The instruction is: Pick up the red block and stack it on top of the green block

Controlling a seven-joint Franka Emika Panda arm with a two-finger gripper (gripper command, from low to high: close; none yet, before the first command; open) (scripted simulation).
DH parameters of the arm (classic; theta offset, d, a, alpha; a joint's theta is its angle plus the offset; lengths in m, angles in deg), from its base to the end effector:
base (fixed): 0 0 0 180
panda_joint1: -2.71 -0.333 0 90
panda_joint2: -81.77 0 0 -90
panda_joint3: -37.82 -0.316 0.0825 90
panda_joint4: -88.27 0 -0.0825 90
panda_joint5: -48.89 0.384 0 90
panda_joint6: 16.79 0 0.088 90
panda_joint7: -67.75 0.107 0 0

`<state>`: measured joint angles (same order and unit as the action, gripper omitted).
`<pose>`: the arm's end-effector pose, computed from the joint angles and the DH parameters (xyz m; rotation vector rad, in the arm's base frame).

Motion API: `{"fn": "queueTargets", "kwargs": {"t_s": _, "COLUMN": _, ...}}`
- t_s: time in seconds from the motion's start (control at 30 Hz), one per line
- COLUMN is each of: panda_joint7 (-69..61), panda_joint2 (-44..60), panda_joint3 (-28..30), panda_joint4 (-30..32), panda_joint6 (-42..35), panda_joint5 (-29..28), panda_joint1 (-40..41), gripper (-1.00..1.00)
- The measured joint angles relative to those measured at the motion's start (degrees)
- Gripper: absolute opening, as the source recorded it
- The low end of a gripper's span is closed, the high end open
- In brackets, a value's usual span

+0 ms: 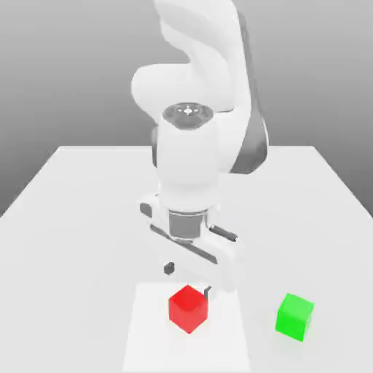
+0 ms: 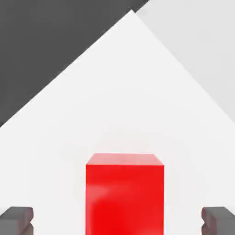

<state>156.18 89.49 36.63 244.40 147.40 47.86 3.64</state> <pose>0.3989 0.0032 0.1827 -2.2733 2.1645 -0.0091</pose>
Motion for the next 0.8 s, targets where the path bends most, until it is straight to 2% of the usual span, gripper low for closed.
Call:
{"fn": "queueTargets", "kwargs": {"t_s": 0.1, "panda_joint7": 0.31, "panda_joint2": 5.22, "panda_joint3": 0.34, "panda_joint4": -0.64, "panda_joint6": 4.41, "panda_joint5": -0.28, "panda_joint1": -0.27, "gripper": 0.00}}
{"fn": "queueTargets", "kwargs": {"t_s": 0.13, "panda_joint7": 0.39, "panda_joint2": 6.77, "panda_joint3": 0.39, "panda_joint4": -0.82, "panda_joint6": 5.71, "panda_joint5": -0.31, "panda_joint1": -0.31, "gripper": -1.00}}
{"fn": "queueTargets", "kwargs": {"t_s": 0.37, "panda_joint7": 0.54, "panda_joint2": 7.05, "panda_joint3": 0.39, "panda_joint4": -0.85, "panda_joint6": 6.03, "panda_joint5": -0.48, "panda_joint1": -0.29, "gripper": -1.00}}
{"fn": "queueTargets", "kwargs": {"t_s": 0.63, "panda_joint7": 0.20, "panda_joint2": -4.79, "panda_joint3": -0.34, "panda_joint4": 0.72, "panda_joint6": -4.27, "panda_joint5": 0.70, "panda_joint1": -0.60, "gripper": -1.00}}
{"fn": "queueTargets", "kwargs": {"t_s": 0.8, "panda_joint7": 6.76, "panda_joint2": -5.75, "panda_joint3": -2.76, "panda_joint4": -1.34, "panda_joint6": -7.42, "panda_joint5": 0.97, "panda_joint1": -5.38, "gripper": -1.00}}
